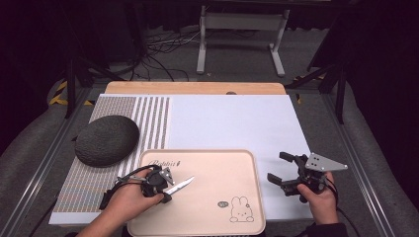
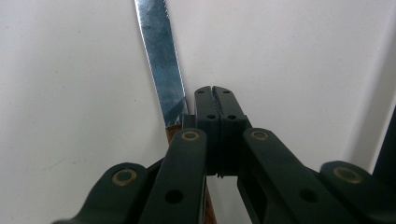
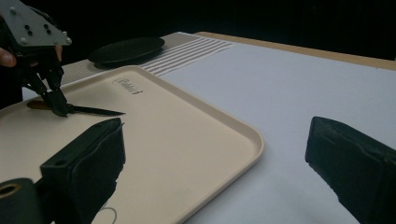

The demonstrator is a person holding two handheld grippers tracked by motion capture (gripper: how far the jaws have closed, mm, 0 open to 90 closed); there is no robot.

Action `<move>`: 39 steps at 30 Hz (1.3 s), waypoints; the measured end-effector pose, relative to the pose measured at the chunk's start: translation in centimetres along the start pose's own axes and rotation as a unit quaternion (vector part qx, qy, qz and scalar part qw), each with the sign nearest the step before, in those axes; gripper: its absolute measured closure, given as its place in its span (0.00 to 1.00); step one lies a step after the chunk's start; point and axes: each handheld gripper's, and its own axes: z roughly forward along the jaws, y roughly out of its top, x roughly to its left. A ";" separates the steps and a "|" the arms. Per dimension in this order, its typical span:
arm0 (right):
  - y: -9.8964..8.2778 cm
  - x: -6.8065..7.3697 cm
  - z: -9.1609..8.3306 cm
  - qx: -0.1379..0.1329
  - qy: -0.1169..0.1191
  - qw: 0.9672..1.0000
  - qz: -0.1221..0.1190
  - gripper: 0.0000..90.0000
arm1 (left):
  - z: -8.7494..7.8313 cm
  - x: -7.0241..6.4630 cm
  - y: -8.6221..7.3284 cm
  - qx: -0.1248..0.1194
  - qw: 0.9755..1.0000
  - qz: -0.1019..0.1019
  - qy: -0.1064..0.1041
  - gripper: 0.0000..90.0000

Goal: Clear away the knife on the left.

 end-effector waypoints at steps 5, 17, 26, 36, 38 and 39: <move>0.0 0.0 0.0 0.001 0.001 1.000 0.000 0.06 | -0.1 0.3 -0.1 -0.004 1.000 -0.006 0.002 1.00; -0.1 0.0 0.1 0.004 0.001 1.000 -0.001 0.06 | -0.2 1.1 -0.5 -0.023 0.999 -0.026 0.015 1.00; -0.1 0.0 0.1 0.006 0.003 1.000 -0.001 0.06 | -0.5 1.5 -0.1 -0.031 0.999 -0.030 0.030 1.00; -0.1 0.0 0.0 0.006 0.002 1.000 0.000 0.06 | -0.4 2.3 -0.5 -0.035 0.998 -0.046 0.036 1.00; -0.1 0.0 0.1 0.006 0.003 1.000 -0.001 0.06 | -0.5 2.4 -0.7 -0.038 0.997 -0.049 0.040 1.00; -0.1 0.0 0.1 0.006 0.003 1.000 -0.001 0.06 | -0.5 2.4 -0.7 -0.037 0.997 -0.050 0.041 1.00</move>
